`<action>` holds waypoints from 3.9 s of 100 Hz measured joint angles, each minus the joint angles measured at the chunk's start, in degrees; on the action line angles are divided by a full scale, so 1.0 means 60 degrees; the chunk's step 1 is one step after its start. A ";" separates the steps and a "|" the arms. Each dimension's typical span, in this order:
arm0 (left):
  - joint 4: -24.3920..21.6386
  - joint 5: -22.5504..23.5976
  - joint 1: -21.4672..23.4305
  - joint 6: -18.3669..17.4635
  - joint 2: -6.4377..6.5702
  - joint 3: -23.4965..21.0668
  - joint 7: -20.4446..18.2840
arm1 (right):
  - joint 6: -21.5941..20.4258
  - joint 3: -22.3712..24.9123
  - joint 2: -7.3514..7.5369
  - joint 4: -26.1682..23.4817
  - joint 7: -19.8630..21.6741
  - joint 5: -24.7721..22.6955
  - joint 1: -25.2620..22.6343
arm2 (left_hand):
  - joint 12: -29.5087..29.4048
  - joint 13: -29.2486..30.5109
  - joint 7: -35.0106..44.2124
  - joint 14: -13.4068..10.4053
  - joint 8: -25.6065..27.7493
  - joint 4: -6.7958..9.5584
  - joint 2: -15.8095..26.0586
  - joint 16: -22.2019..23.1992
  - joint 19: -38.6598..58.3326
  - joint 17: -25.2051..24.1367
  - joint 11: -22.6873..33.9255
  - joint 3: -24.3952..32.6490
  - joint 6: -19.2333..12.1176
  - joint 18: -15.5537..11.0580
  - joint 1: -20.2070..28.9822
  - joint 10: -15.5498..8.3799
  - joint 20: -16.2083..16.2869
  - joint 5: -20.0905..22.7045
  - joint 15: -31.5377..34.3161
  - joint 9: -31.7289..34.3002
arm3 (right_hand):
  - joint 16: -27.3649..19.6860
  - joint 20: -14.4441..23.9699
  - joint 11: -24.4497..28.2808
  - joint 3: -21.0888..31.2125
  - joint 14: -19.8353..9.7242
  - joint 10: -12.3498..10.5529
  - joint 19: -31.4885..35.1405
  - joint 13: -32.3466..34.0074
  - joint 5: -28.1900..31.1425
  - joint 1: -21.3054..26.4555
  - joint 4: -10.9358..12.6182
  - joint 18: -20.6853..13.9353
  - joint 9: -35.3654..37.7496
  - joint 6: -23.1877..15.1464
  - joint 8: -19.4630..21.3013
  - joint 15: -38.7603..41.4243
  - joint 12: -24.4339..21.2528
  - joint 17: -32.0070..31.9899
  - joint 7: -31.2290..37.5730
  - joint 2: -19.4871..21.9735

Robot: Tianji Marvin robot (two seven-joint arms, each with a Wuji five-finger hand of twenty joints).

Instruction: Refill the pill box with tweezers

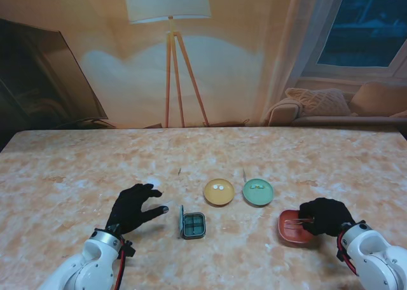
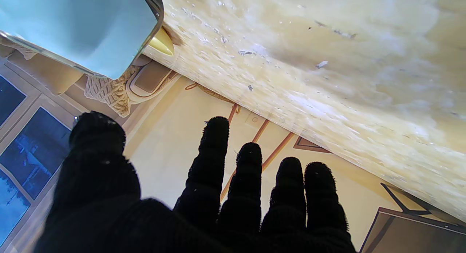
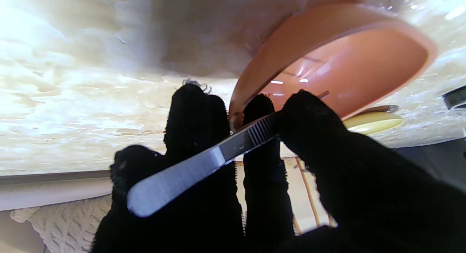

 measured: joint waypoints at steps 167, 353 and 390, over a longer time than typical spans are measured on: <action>-0.0307 0.0045 -0.0255 0.0641 0.0101 -0.0436 -0.0915 | 0.0348 -0.2765 0.0181 0.2218 -0.0156 -0.0434 0.3751 | 0.0004 0.0083 -0.0873 0.0040 -0.0269 0.0000 0.0001 0.0003 -0.0089 0.0008 -0.0047 0.0000 0.0202 0.0000 0.0000 0.0161 0.0000 -0.0396 0.0100 0.0219 | -0.0095 0.0017 -0.0109 0.0117 -0.0052 -0.0174 0.0011 0.0279 0.0005 0.0001 -0.0087 -0.0027 0.0501 0.0007 -0.0001 -0.0225 -0.0046 0.0165 0.0115 0.0020; 0.0224 0.0102 -0.0431 0.0763 0.0042 -0.0399 -0.0281 | 0.0364 -0.5803 0.0309 0.4930 -0.1281 -0.0771 0.6583 | 0.0005 -0.0404 -0.1446 0.0022 -0.0376 0.0000 0.0109 0.0003 -0.0275 -0.0247 -0.0139 0.0000 0.0374 -0.0210 0.0114 0.0271 0.0000 -0.0759 0.0072 -0.0367 | -0.0096 0.0333 0.0111 0.0536 -0.0347 -0.0454 0.0031 0.0802 0.0475 0.0015 -0.0089 -0.0247 0.0930 -0.0119 -0.0097 0.0234 -0.0002 0.0635 0.0182 -0.0620; 0.0253 0.0081 -0.0422 0.0747 0.0040 -0.0415 -0.0295 | 0.0473 -0.6010 0.0250 0.5149 -0.1596 -0.0485 0.6686 | 0.0005 -0.0404 -0.1447 0.0016 -0.0376 0.0000 0.0109 0.0003 -0.0205 -0.0247 -0.0132 0.0000 0.0397 -0.0221 0.0120 0.0271 0.0000 -0.0758 0.0072 -0.0367 | -0.0227 0.0474 0.0274 0.0843 -0.0373 -0.0557 0.0411 0.1783 0.1078 -0.0126 -0.0096 -0.0167 0.1837 0.0121 -0.0201 0.0615 -0.0002 0.1536 0.0502 -0.1095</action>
